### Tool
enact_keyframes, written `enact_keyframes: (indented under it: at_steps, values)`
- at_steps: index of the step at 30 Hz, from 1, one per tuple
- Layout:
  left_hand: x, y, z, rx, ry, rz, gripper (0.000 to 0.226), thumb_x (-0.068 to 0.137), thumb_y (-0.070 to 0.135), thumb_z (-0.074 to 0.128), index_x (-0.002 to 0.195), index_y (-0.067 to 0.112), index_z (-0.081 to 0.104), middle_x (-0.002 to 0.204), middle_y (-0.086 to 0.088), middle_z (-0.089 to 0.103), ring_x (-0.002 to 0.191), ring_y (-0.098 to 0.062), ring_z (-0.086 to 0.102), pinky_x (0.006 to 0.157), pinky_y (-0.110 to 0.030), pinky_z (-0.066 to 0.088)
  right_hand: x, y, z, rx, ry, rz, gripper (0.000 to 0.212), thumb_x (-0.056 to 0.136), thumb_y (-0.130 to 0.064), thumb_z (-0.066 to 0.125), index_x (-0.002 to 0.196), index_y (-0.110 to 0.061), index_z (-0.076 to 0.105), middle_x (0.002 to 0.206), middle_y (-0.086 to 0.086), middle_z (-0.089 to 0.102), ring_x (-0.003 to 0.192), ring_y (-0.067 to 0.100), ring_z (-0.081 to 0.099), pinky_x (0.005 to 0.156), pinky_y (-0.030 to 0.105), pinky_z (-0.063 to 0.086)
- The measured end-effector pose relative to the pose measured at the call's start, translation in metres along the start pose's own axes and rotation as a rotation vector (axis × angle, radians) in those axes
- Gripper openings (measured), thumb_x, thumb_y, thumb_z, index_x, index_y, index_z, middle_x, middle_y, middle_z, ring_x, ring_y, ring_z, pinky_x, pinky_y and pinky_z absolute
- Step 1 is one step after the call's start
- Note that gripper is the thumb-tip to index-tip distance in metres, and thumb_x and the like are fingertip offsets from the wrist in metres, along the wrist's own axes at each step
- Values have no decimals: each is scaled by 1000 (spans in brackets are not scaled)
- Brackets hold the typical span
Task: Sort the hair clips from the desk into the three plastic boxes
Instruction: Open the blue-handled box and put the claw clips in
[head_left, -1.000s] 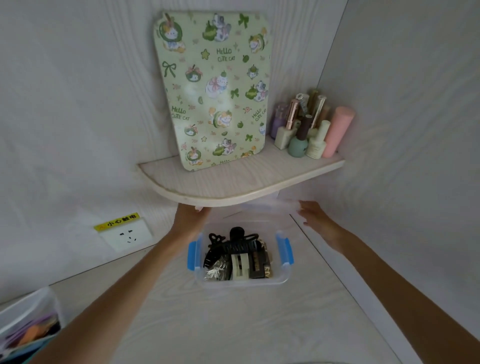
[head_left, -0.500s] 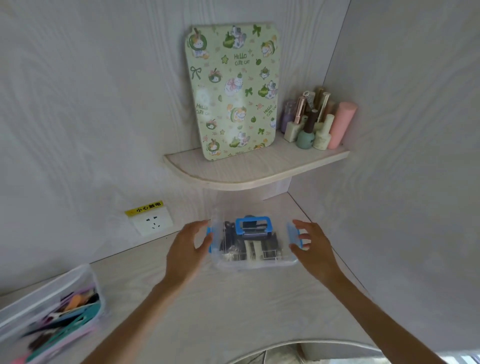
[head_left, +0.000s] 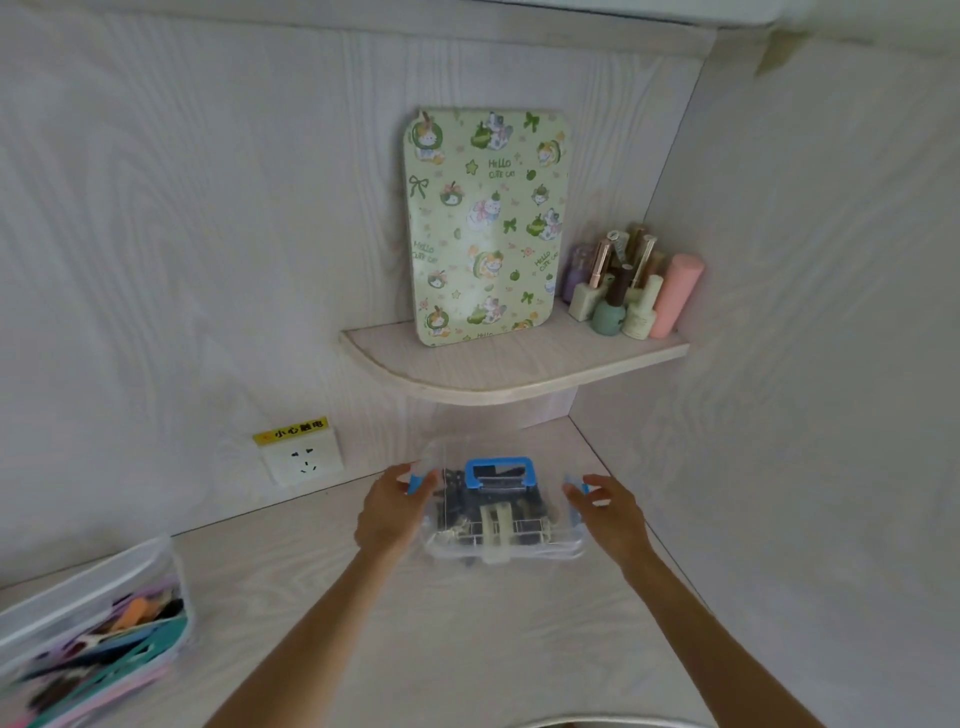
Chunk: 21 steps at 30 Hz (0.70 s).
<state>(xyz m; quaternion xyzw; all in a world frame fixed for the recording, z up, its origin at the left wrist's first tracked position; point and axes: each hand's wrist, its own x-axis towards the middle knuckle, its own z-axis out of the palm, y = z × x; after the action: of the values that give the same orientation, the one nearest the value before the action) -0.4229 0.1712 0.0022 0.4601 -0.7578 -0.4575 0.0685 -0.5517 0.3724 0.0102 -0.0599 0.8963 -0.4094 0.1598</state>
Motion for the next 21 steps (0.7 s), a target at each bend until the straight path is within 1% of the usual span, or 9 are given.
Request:
enact_keyframes:
  at_steps: [2,4,6,9,12,15,17,19,21]
  values:
    - [4,-1,0,-53,-30,-111,58,78,62,58,109,14,59,105,-8,65,89,-24,63,86,-37,52,2,0,-3,-4,-20,77,56,82,-39,64,127,-8,50,122,15,55,98,20,54,96,33,45]
    - [5,0,-1,-185,-91,-212,48,75,58,64,79,10,56,82,-7,60,68,-17,58,67,-35,55,1,-1,-9,114,-157,258,59,82,-42,65,126,-7,48,124,12,52,110,26,54,94,33,44]
    - [4,2,-2,-296,-115,-283,47,74,52,69,74,9,49,74,-5,55,63,-15,54,53,-27,48,-3,2,-15,296,-323,423,47,81,-41,67,110,-7,54,118,11,57,106,26,57,91,36,47]
    - [1,3,0,-266,-93,-282,49,73,54,68,70,10,47,68,-3,53,60,-15,53,50,-26,47,-9,12,-16,393,-408,448,41,81,-39,67,104,-6,58,107,9,63,94,23,62,88,38,51]
    - [-1,1,3,-162,-31,-220,54,73,61,64,58,12,47,55,-1,51,50,-15,50,60,-31,53,-11,13,-10,400,-320,397,35,83,-37,66,101,-8,59,101,7,63,95,21,61,77,32,54]
    - [-5,4,5,-9,122,-69,57,78,60,60,45,18,39,44,3,40,41,-13,39,48,-20,35,-9,9,-1,252,-170,225,23,86,-34,63,82,-12,58,77,4,61,76,16,58,66,25,51]
    - [-10,8,6,102,208,-4,58,81,56,58,41,19,40,41,4,40,38,-12,38,46,-18,28,-12,12,4,40,-59,73,31,87,-37,60,68,-13,56,60,1,54,58,14,50,59,26,44]
    - [-15,12,4,233,253,67,56,85,55,54,44,17,49,41,4,42,38,-12,41,43,-18,29,-18,12,6,-148,48,-42,36,89,-40,56,63,-15,54,52,-4,46,49,10,43,50,21,34]
    - [-19,14,2,358,242,123,52,90,53,46,58,14,60,48,4,47,44,-10,45,44,-21,31,-21,13,8,-250,94,-88,35,90,-42,52,66,-18,54,51,-7,45,47,7,43,46,19,29]
